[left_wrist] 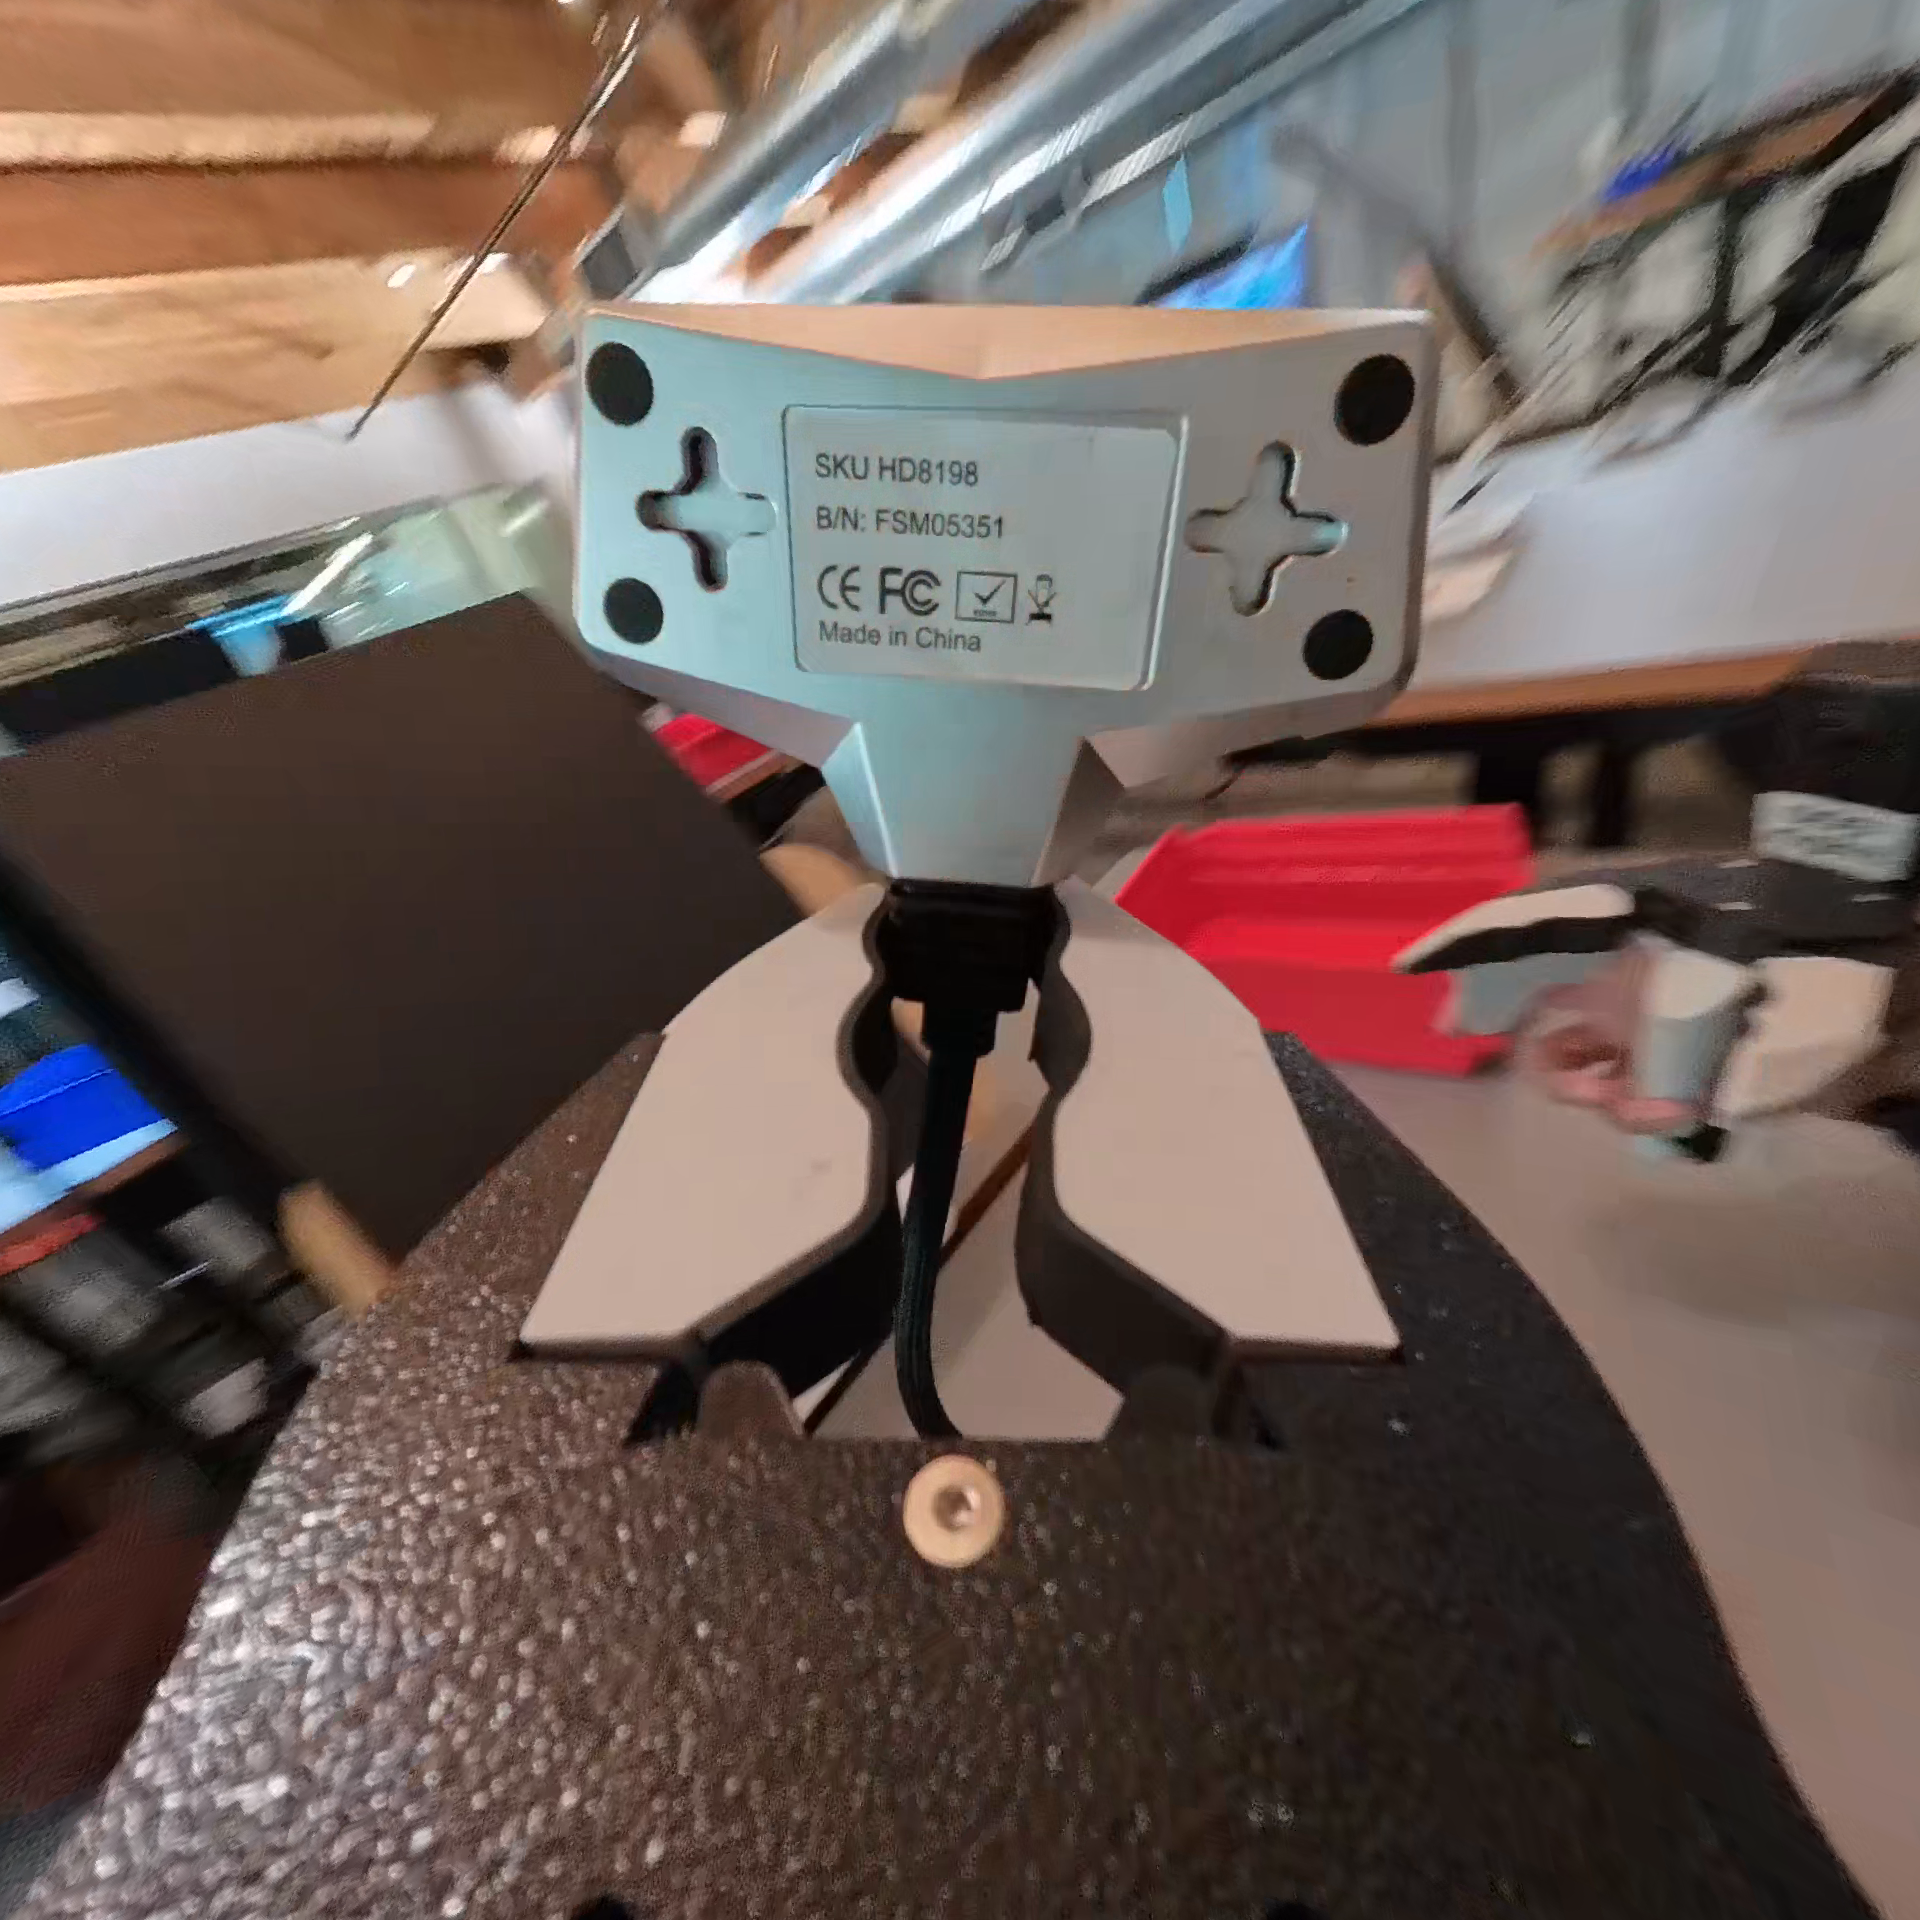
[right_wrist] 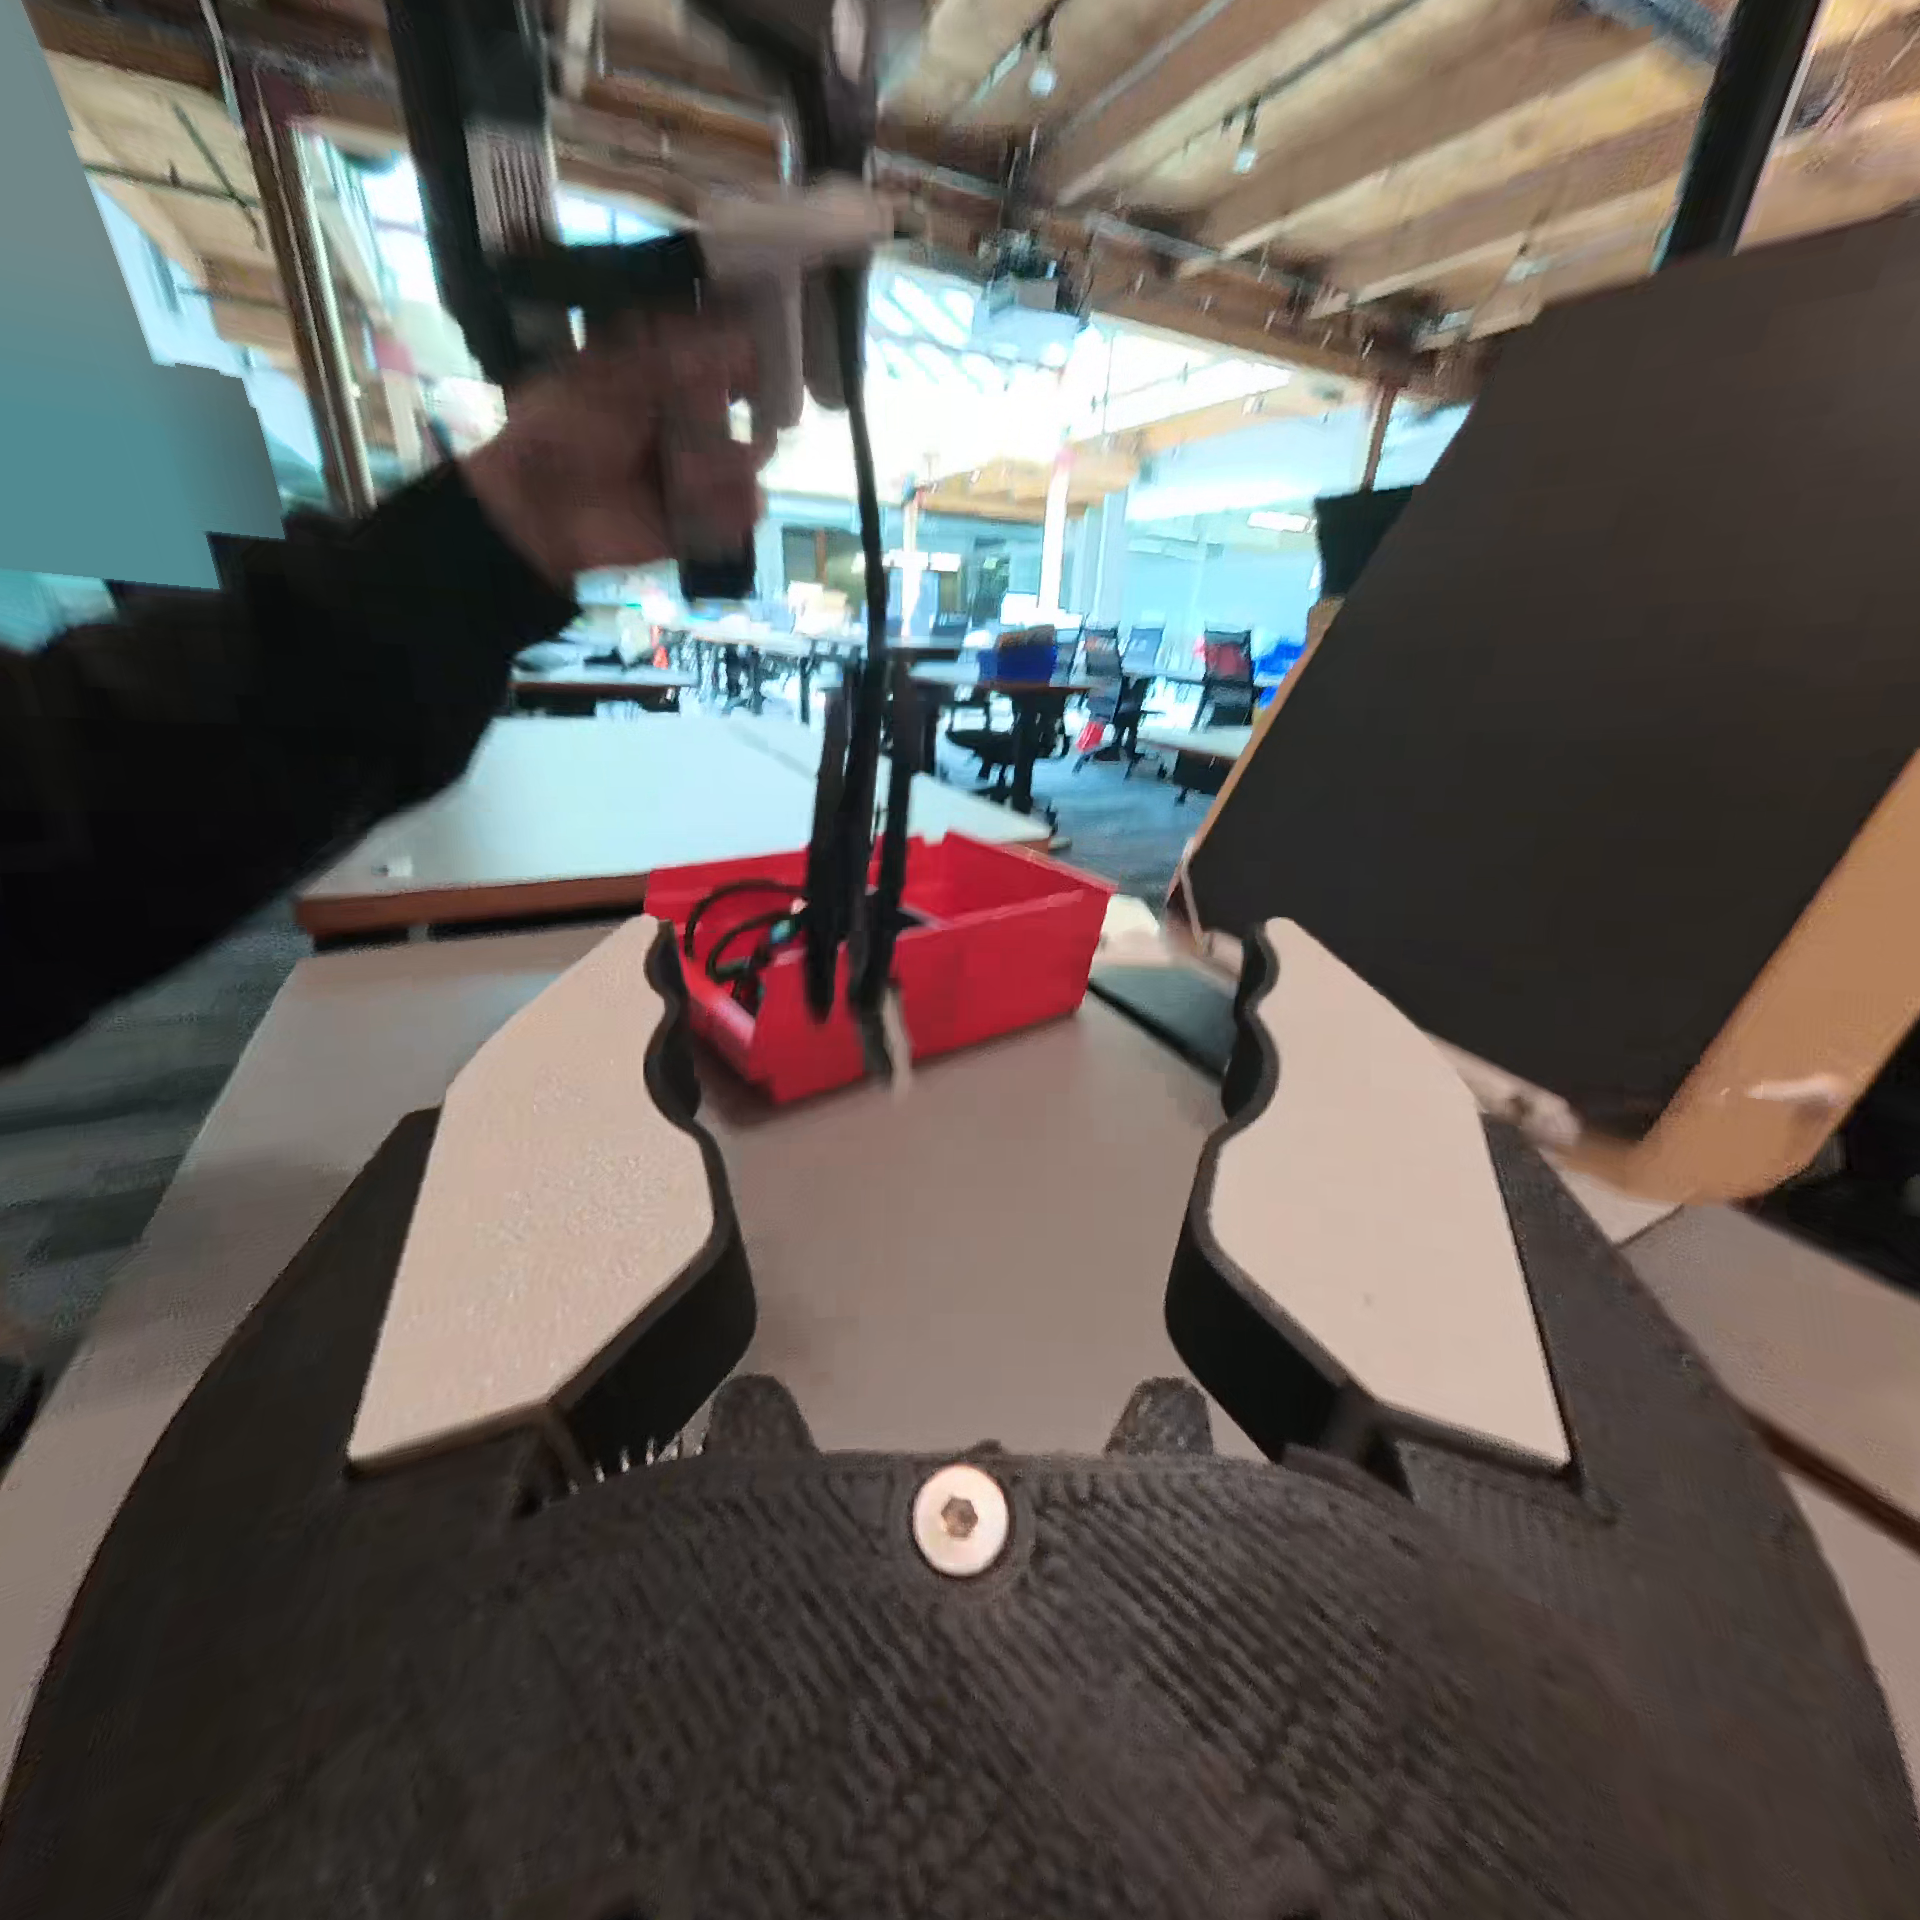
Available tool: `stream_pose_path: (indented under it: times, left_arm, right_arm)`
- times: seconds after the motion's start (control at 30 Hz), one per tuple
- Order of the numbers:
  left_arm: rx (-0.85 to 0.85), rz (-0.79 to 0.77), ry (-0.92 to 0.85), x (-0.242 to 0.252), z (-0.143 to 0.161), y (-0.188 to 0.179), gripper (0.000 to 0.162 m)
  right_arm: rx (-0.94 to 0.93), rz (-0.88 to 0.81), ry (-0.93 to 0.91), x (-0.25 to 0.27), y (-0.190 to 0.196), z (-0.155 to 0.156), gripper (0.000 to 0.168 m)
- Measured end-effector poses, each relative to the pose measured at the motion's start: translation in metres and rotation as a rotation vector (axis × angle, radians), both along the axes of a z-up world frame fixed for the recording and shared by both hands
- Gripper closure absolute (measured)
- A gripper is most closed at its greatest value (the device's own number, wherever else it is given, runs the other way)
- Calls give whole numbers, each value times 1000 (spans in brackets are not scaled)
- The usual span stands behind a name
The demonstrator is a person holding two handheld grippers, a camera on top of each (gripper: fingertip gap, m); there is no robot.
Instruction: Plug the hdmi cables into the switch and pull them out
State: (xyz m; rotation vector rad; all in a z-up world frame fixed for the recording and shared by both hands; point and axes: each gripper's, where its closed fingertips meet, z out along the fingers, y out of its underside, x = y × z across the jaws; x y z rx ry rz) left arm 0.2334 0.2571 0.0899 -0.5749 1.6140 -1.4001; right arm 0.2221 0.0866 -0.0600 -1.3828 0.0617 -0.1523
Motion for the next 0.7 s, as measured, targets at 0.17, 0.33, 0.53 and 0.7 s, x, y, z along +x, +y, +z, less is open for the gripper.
stream_pose_path:
  times: [0.17,0.33,0.53,0.7]
  left_arm:
    - [-224,-274,-52,-9,-41,-63,140]
    - [-405,-467,-108,-16,-63,-113,139]
    - [-499,-647,-165,-27,-79,-157,139]
    - [-518,-705,-175,-29,-97,-176,139]
  right_arm:
    - [79,7,-87,-12,-12,58,69]
    - [60,-1,-176,-26,-4,85,69]
    - [-45,51,-242,-35,16,86,70]
    - [-82,100,-240,-38,21,79,79]
